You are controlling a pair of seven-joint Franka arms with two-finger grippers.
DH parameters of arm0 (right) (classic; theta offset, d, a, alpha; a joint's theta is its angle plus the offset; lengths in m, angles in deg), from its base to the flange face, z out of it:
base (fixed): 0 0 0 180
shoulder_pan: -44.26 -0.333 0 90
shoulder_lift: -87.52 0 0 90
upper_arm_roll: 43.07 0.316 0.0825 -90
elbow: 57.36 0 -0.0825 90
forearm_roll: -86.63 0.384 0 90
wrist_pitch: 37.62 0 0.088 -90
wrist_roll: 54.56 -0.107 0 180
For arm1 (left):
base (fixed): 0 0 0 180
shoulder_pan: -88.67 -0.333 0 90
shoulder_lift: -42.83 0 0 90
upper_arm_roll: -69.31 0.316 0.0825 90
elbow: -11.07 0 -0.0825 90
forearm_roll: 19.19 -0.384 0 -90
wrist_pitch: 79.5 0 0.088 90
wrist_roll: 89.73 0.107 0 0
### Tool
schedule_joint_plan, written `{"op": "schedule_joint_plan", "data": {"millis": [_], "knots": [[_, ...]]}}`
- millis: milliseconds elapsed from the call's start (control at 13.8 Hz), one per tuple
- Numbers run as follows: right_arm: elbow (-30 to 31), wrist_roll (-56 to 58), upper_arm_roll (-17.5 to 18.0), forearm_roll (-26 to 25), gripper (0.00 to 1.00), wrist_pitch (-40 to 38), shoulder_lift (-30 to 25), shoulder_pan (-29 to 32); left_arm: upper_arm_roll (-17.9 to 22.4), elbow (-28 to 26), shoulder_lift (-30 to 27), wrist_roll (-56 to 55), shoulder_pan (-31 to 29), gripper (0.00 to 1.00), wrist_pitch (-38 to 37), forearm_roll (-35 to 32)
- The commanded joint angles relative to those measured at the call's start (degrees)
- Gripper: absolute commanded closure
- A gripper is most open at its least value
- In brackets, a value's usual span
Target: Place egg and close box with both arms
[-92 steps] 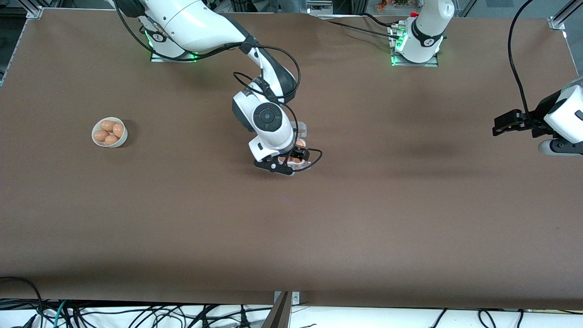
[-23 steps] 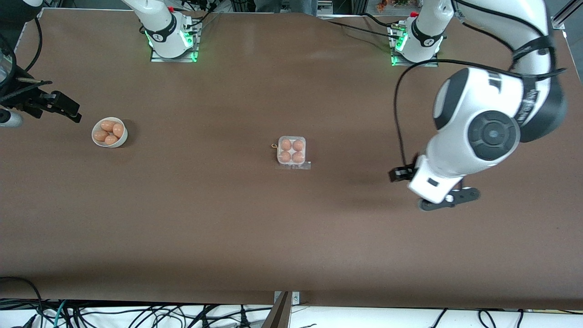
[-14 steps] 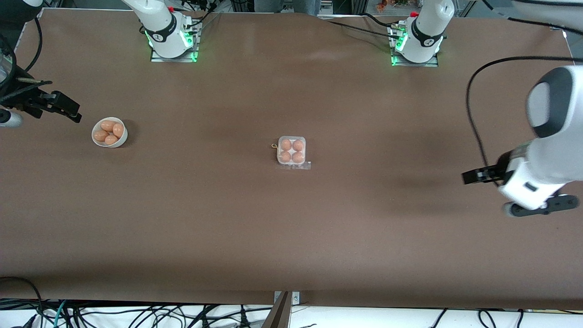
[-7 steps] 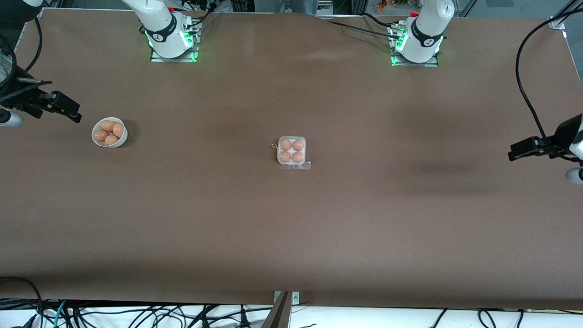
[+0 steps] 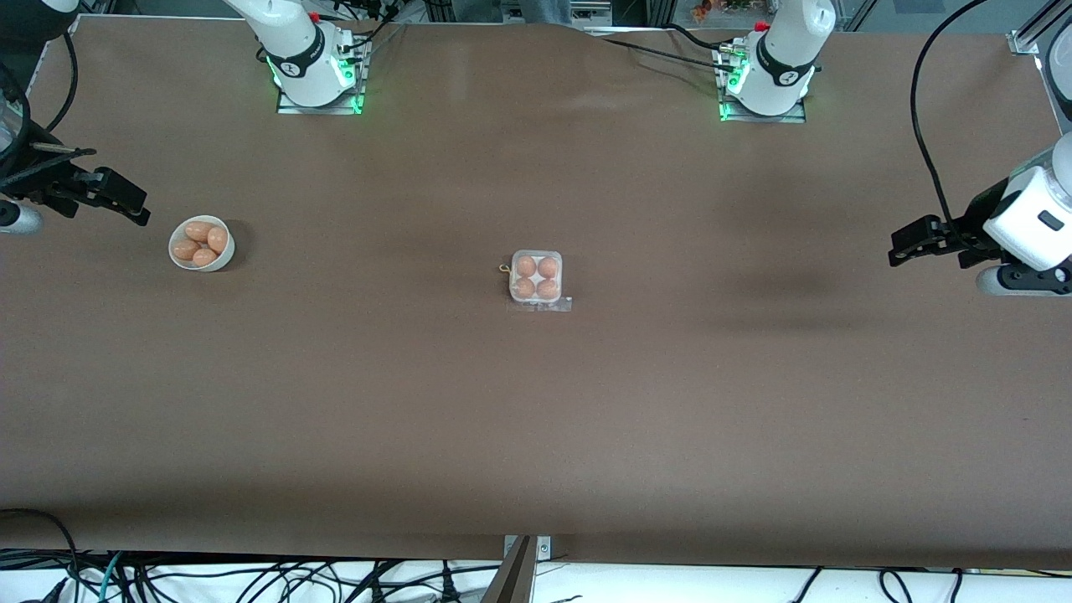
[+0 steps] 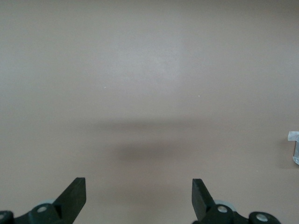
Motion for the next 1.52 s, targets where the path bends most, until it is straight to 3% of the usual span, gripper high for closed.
{"op": "schedule_joint_plan", "data": {"millis": [0, 1448], "knots": [[-0.02, 1.12, 0.07, 0.79, 0.0, 0.06, -0.25, 0.35, -1.04, -3.05, -2.66, 0.15, -0.33, 0.0, 1.68, -0.72], [-0.02, 1.12, 0.16, 0.79, 0.0, -0.2, -0.34, 0.35, -1.04, -3.85, -3.36, 0.32, -1.21, 0.0, -4.03, -1.77]]}}
